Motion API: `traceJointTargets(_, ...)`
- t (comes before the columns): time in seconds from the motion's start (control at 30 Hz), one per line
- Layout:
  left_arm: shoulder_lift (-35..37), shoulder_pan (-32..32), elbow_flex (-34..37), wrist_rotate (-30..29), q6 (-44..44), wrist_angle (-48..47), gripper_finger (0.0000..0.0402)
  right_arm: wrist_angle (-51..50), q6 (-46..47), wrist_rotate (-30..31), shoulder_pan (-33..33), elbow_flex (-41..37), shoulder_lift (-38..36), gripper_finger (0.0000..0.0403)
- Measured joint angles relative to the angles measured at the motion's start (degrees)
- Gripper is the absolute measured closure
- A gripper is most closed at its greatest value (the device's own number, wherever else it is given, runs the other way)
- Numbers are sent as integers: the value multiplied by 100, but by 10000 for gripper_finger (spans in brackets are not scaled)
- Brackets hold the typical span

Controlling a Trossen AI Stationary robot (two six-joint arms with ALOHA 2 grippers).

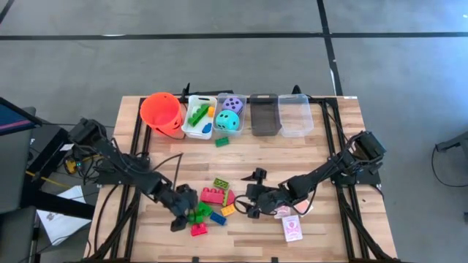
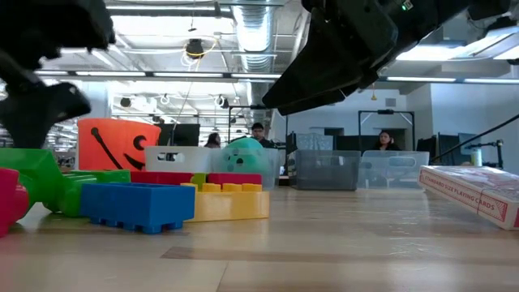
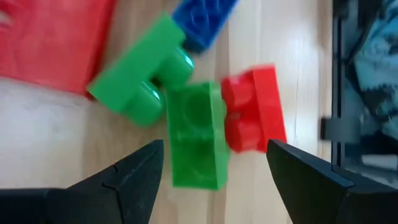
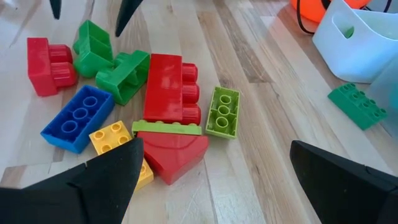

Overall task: Pick & Place Toys
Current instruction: Put the bottom large green game piece into the white bin

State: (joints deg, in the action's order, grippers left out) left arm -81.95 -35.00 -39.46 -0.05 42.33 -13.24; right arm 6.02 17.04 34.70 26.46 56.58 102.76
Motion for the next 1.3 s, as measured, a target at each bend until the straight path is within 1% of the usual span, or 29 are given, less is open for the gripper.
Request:
traceJointTargets(0.07,-144,0,0,193,2,60,123,0,0,0,0,0,0,6)
traceJointTargets(0.27,-293,2,0,329,15,185,124,7,0,2,0,0,0,6)
traceJointTargets(0.4,-293,2,0,353,51,218,140,11,0,2,0,0,0,6)
traceJointTargets(0.5,-293,4,0,513,63,217,165,11,0,2,0,0,0,6)
traceJointTargets(0.73,-293,4,0,950,68,214,237,2,0,2,0,0,0,6)
traceJointTargets(0.93,-293,4,0,957,74,212,294,1,0,2,2,1,0,6)
traceJointTargets(1.07,-293,4,0,957,305,212,327,0,0,2,2,0,0,6)
traceJointTargets(1.3,-340,4,0,957,339,226,389,1,2,2,2,2,0,6)
